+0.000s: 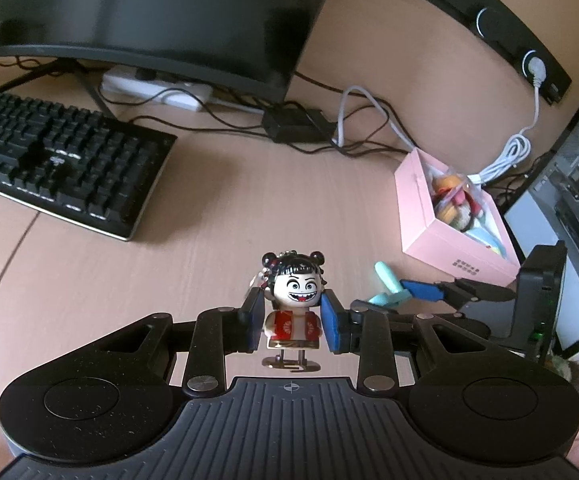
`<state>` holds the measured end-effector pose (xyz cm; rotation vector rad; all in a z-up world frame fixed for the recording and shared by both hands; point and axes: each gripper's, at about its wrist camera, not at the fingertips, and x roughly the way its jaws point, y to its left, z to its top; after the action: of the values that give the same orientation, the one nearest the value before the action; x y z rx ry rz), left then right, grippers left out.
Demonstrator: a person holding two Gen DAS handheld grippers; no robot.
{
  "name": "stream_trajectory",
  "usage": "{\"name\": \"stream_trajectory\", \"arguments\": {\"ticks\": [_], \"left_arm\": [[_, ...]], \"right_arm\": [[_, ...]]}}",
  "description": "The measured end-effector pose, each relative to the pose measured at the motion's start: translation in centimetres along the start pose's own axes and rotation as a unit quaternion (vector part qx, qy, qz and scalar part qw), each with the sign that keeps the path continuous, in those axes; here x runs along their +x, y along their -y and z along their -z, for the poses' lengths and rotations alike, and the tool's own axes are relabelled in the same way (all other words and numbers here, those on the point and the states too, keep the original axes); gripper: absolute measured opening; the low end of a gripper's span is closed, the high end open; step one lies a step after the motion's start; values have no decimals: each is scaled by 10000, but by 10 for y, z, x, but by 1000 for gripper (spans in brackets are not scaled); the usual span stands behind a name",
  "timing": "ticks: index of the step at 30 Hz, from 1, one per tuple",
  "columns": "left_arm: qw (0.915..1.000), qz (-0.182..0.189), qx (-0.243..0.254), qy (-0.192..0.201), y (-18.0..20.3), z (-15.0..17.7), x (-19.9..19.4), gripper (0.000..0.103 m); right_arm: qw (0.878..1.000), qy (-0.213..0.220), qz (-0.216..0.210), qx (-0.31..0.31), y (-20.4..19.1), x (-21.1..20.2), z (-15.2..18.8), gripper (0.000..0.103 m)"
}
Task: Organize objects
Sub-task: 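Grasp the teal crank piece with the right tool while the left tool holds the boy figure, then lower the boy figure and teal crank piece into the pink box, opening both tools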
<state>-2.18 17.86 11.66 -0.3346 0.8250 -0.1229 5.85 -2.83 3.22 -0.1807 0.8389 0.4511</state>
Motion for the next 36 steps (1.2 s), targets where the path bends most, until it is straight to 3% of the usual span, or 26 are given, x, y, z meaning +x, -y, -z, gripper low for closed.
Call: {"name": "stream_trajectory", "arguments": {"ticks": [8,13,20,29,33,36], "left_arm": [[9985,378,294,-257,25,5,22,34],[9949,721,508,-489,47,12,41,34],[9859,1268,877,-655,89,9,64,34],[9695,2048,1240,-520,161,-48,95,34],[9619,2276,1509,-131,202,-86,108,34],[9617,2358,1397,104,226,-111,126,34]], "right_arm": [[10000,-41,75,-27,9,-31,11,71],[9993,8,361,-31,26,-69,24,71],[9951,217,831,487,62,-128,34,71],[9839,364,1449,980,85,-175,61,71],[9766,456,1716,1214,94,-190,74,71],[9718,522,1848,1370,100,-197,81,71]]}}
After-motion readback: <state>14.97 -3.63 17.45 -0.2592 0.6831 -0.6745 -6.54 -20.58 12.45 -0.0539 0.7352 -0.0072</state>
